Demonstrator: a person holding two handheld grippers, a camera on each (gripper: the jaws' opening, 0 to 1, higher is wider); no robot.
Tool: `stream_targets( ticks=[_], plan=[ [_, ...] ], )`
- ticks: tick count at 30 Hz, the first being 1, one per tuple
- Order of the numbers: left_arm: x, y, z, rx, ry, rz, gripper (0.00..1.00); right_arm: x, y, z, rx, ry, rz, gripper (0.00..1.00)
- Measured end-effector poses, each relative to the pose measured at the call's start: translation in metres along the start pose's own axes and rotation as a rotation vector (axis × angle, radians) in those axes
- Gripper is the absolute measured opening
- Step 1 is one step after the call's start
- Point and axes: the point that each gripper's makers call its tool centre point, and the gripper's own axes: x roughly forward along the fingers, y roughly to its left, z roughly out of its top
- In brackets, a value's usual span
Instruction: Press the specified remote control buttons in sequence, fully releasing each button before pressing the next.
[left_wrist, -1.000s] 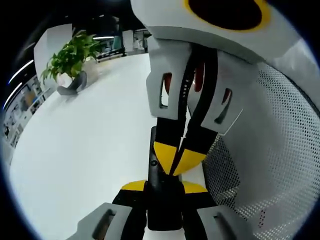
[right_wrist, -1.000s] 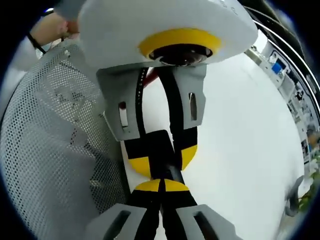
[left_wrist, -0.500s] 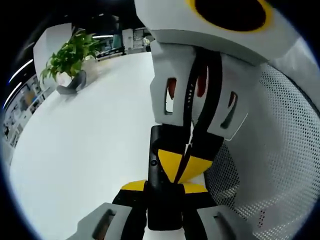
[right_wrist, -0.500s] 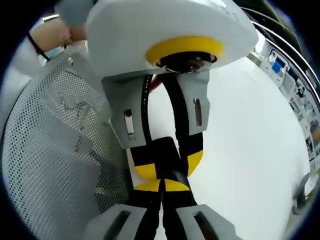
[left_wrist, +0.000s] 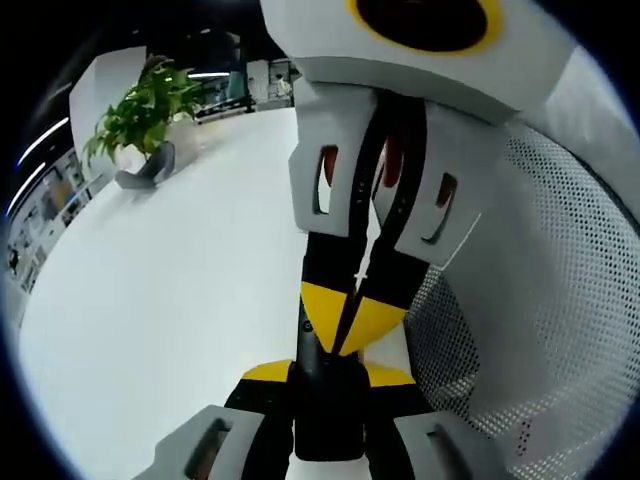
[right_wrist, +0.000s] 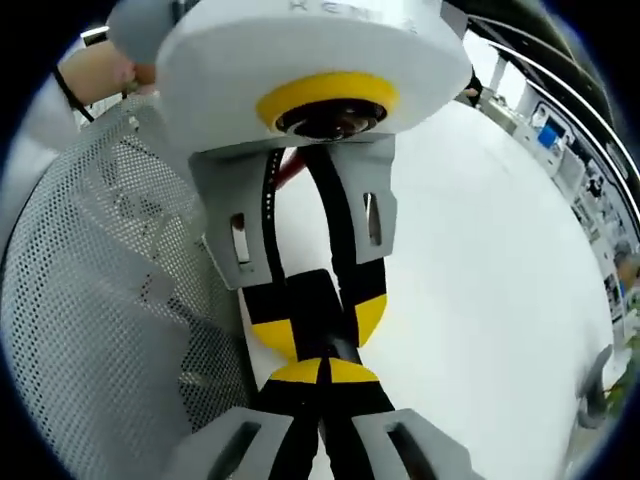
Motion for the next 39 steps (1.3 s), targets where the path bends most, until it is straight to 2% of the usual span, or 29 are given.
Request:
stream_targets(
  ticks=[11,14,22,25,27,32,35,39],
  plan=[
    [0.0014,0.0017,-0.0002,-0.008,-0.022,0.003,0.24,0.0002,-0.0026,-0.0027,0.012,0.006,-0.006,0.0],
    [0.0015,0.0018,-0.0002,-0.006,-0.027,0.003,0.24,-0.0001,-0.0038,-0.0027,0.048,-0.021,-0.005,0.0],
    [0.0026,0.0028,-0.0008,-0.01,-0.045,0.001,0.24,-0.0016,-0.0041,-0.0022,0.074,-0.061,0.027,0.0],
    [0.0026,0.0029,-0.0008,-0.011,-0.046,0.001,0.24,-0.0025,-0.0038,-0.0022,0.105,-0.089,0.05,0.0],
    [0.0028,0.0031,-0.0009,-0.013,-0.049,0.002,0.24,-0.0035,-0.0044,-0.0021,0.167,-0.115,0.058,0.0],
    [0.0026,0.003,-0.0006,-0.015,-0.055,0.004,0.24,-0.0055,-0.0083,-0.0061,0.15,-0.091,0.035,0.0],
    [0.0022,0.0027,-0.0003,-0.016,-0.056,0.004,0.24,-0.0042,-0.0072,-0.0047,0.099,-0.069,0.029,0.0],
    [0.0022,0.0026,-0.0005,-0.018,-0.058,0.005,0.24,-0.002,-0.0092,-0.0017,0.091,-0.075,0.032,0.0]
  ],
)
